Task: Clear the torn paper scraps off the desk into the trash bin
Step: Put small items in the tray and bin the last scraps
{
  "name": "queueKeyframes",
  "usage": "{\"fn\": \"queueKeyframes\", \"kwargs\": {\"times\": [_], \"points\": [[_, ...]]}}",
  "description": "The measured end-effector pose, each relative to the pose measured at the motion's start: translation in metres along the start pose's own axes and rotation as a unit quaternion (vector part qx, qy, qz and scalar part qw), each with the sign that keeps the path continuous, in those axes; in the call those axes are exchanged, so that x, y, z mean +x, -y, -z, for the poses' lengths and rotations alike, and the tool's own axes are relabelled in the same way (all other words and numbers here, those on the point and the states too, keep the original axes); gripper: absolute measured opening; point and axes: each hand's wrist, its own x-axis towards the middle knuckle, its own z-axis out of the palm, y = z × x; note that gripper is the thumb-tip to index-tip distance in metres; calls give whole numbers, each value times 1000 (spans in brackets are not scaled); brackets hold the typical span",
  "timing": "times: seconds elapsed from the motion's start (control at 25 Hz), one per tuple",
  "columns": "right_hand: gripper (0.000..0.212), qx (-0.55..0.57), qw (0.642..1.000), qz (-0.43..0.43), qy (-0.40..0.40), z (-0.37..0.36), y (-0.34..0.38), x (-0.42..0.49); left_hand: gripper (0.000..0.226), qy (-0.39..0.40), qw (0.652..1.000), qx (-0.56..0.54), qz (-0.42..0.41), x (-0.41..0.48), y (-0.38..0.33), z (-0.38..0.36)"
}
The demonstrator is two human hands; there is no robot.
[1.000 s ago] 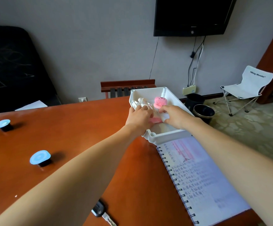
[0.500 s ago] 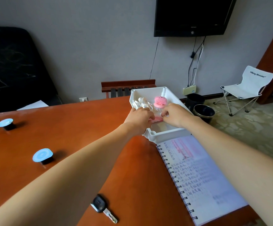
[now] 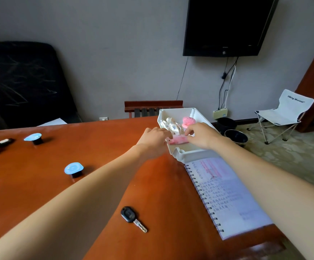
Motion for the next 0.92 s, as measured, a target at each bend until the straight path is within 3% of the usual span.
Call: {"fn": "queueKeyframes", "kwargs": {"times": [0.12,0.24,0.4,0.92], "points": [[25,33,999,36,4,7,20,-20,38,-14,1000,9,3,-28,4,15],[9,34,997,62,-12,3,48,-35,38,-28,999,16,20,-63,15,25],[22,21,993,112,-23,-4,93,-53,37,-32,998,26,53,-111,39,34],[31,38,972,233,8,-67,250,-71,45,-49,978,18,203,-234,147,61]]}}
